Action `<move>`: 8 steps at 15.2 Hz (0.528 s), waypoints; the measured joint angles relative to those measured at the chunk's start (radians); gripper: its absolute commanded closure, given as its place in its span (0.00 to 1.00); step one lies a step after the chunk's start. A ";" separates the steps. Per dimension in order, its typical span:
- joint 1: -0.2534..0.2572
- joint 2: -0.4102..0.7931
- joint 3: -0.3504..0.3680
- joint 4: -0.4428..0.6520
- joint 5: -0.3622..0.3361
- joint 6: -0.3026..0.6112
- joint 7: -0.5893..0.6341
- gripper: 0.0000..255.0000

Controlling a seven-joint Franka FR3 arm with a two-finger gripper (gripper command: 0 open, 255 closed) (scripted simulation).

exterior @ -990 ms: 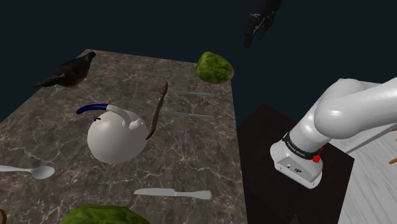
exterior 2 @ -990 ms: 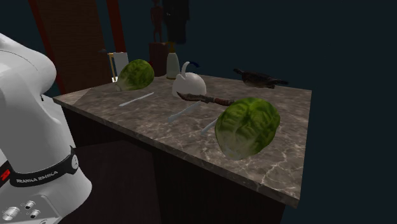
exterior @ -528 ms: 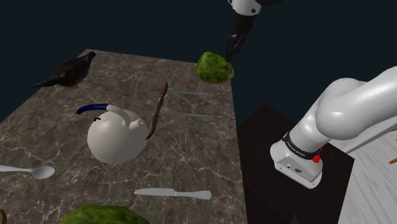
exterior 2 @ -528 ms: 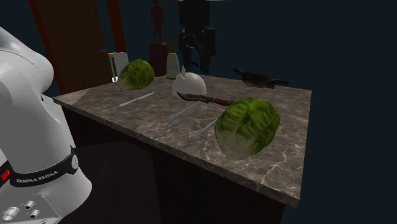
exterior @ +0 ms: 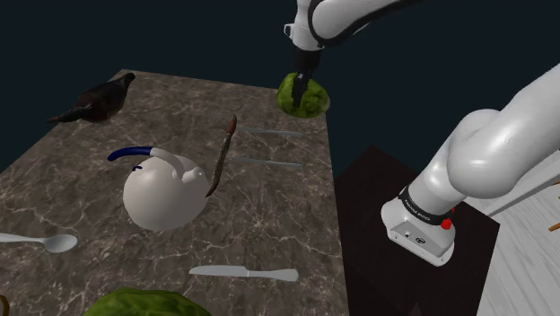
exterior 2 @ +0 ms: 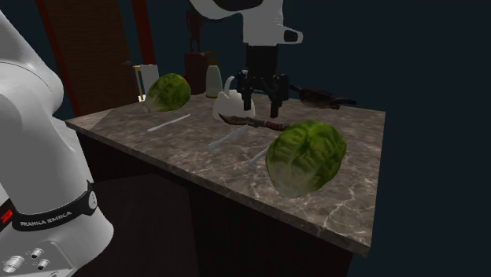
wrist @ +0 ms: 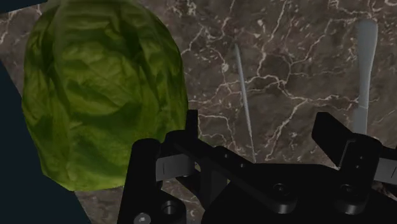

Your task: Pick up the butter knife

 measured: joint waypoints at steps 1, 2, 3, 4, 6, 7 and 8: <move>0.008 0.029 0.005 0.009 0.000 0.017 -0.015 0.00; 0.017 0.066 0.012 0.017 -0.001 0.043 -0.027 0.00; 0.022 0.105 0.015 0.026 -0.004 0.070 -0.046 0.00; 0.030 0.134 0.022 0.038 -0.006 0.084 -0.059 0.00; 0.040 0.216 0.031 0.071 -0.012 0.127 -0.093 0.00; 0.044 0.244 0.034 0.082 -0.016 0.142 -0.111 0.00; 0.048 0.276 0.039 0.098 -0.019 0.156 -0.120 0.00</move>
